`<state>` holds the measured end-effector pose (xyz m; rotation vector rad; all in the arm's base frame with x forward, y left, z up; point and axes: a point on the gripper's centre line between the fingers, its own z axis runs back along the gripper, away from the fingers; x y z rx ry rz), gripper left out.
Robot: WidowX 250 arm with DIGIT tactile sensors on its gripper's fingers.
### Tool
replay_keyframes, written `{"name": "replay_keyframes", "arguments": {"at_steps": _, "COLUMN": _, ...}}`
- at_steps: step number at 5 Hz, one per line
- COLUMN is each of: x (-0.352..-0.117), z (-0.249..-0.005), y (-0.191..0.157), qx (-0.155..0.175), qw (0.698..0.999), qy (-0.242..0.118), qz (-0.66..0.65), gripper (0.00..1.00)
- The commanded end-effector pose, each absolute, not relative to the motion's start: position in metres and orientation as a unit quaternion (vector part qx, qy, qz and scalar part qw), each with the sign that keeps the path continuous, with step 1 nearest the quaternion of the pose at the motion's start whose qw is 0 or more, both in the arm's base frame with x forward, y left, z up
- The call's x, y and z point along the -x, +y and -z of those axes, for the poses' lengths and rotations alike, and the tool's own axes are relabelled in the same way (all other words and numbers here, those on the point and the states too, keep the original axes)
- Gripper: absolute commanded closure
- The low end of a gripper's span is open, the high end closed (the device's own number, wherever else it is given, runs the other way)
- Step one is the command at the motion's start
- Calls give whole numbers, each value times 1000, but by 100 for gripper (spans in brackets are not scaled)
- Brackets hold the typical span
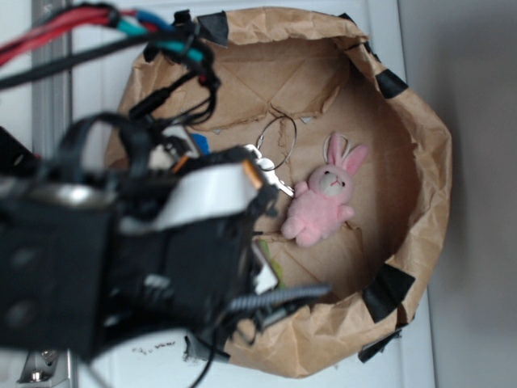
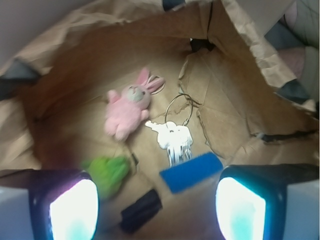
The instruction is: Grab the silver keys.
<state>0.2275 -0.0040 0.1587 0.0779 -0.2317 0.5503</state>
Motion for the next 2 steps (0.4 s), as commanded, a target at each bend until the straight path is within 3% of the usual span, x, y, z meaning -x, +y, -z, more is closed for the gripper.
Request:
{"name": "replay_keyframes", "arguments": {"at_steps": 1, "x": -253, "z": -136, "y": 28, "qx": 35, "qw": 941, "qy": -120, "qz": -314, "gripper": 0}}
{"name": "replay_keyframes", "arguments": {"at_steps": 2, "x": -262, "z": -116, "y": 31, "qx": 18, "qw": 937, "qy": -124, "qz": -325, "gripper": 0}}
